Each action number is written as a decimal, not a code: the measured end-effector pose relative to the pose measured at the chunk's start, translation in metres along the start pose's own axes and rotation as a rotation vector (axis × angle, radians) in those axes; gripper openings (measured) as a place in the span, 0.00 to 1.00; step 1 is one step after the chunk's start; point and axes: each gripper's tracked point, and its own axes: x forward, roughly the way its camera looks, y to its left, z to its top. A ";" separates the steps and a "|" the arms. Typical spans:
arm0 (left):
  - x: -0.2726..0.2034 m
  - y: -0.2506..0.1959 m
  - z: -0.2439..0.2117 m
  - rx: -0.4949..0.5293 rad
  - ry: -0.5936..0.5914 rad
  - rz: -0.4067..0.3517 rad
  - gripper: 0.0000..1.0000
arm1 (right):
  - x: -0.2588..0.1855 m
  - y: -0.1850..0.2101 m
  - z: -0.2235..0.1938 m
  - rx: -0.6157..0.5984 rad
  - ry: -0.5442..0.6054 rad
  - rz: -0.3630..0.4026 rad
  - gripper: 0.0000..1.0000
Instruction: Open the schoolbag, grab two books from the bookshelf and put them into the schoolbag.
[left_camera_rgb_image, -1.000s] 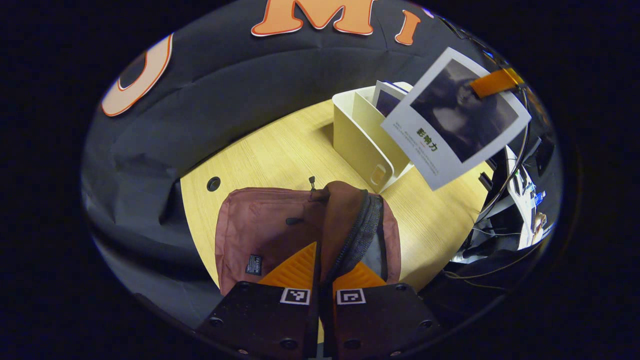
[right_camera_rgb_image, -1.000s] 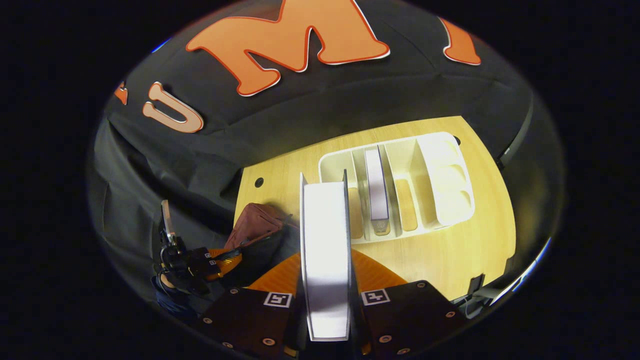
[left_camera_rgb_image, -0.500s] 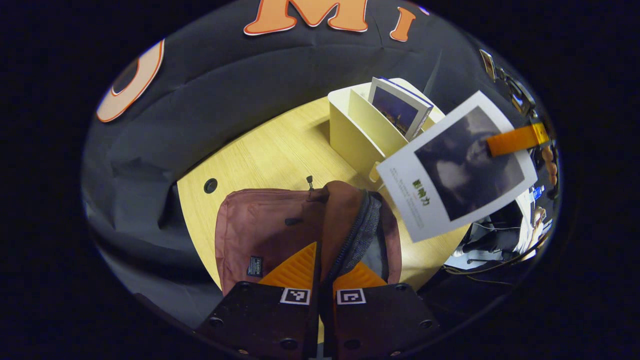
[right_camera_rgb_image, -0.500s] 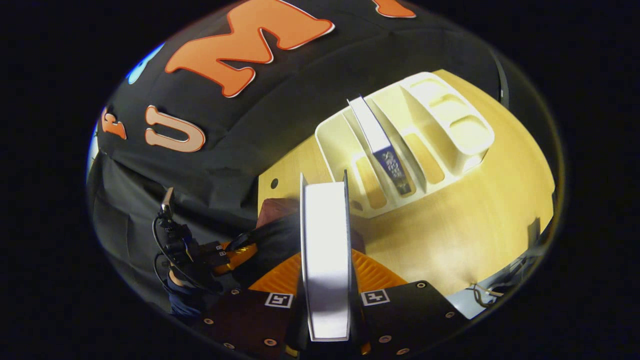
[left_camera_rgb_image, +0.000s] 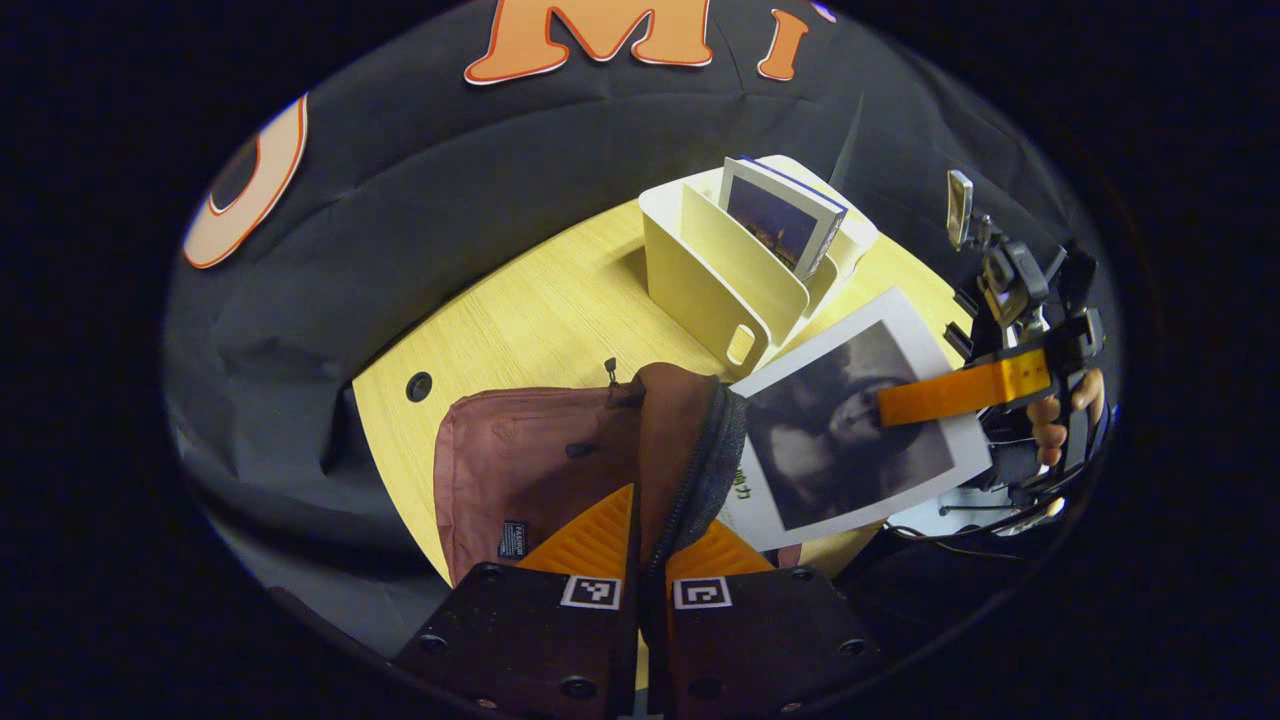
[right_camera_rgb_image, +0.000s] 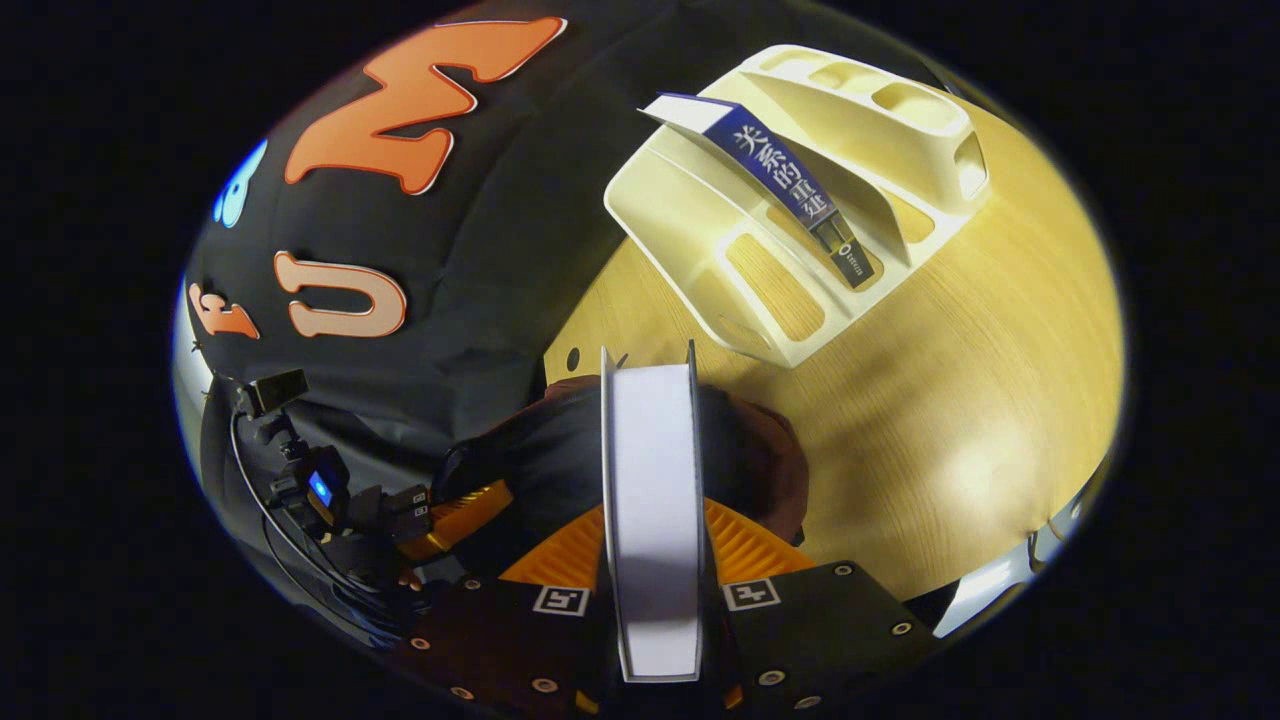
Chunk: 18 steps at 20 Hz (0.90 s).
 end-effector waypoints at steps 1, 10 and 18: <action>-0.001 -0.001 0.000 -0.003 -0.008 -0.001 0.05 | 0.008 0.000 0.001 0.014 -0.009 0.015 0.34; -0.015 -0.010 0.012 0.009 -0.061 -0.024 0.04 | 0.077 0.012 -0.015 0.075 -0.018 0.135 0.34; -0.017 -0.015 0.009 -0.015 -0.082 -0.031 0.04 | 0.139 0.025 -0.041 0.165 -0.013 0.194 0.33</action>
